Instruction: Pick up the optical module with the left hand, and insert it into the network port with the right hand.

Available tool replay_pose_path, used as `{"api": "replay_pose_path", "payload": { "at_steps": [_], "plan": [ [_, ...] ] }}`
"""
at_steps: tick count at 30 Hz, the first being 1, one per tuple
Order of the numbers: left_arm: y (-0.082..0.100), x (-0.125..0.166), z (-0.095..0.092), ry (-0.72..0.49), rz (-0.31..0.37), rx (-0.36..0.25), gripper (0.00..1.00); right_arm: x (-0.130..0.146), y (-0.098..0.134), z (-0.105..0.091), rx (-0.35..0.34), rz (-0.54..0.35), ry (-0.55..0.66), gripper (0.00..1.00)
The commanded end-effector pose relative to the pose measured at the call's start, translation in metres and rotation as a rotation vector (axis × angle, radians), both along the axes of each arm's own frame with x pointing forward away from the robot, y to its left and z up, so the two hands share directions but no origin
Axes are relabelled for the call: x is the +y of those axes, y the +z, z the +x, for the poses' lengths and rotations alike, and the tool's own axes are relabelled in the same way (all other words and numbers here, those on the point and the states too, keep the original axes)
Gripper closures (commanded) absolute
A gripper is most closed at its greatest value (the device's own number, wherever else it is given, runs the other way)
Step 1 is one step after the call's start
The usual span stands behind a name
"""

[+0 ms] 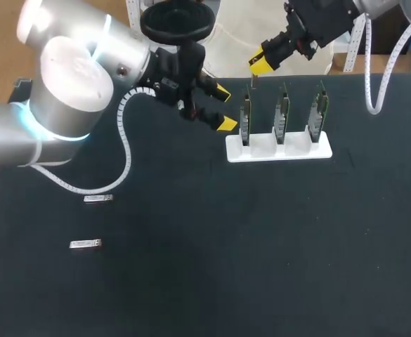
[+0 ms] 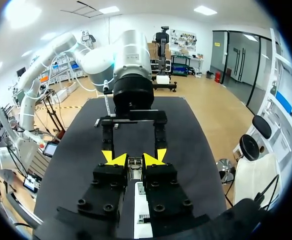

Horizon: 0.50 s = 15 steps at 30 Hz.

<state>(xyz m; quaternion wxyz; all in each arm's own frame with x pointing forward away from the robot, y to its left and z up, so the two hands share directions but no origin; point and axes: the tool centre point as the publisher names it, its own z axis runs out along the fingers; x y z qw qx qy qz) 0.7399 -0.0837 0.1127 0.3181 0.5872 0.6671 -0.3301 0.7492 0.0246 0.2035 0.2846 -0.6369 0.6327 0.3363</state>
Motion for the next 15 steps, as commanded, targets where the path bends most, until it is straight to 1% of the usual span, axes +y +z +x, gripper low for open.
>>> {"api": "replay_pose_path", "payload": {
  "at_steps": [1, 9, 15],
  "plan": [
    [0.0002, -0.0025, 0.0056, -0.008, 0.006, 0.004, 0.00, -0.0010, -0.0003, -0.0020, -0.005, 0.003, 0.001, 1.00],
    [0.0005, -0.0034, 0.0068, -0.017, 0.005, 0.003, 0.00, -0.0015, -0.0006, -0.0025, -0.005, 0.006, 0.005, 1.00],
    [0.0010, -0.0038, 0.0079, -0.007, 0.017, 0.000, 0.00, -0.0016, -0.0005, -0.0028, -0.007, 0.007, 0.013, 1.00]
  ]
}}
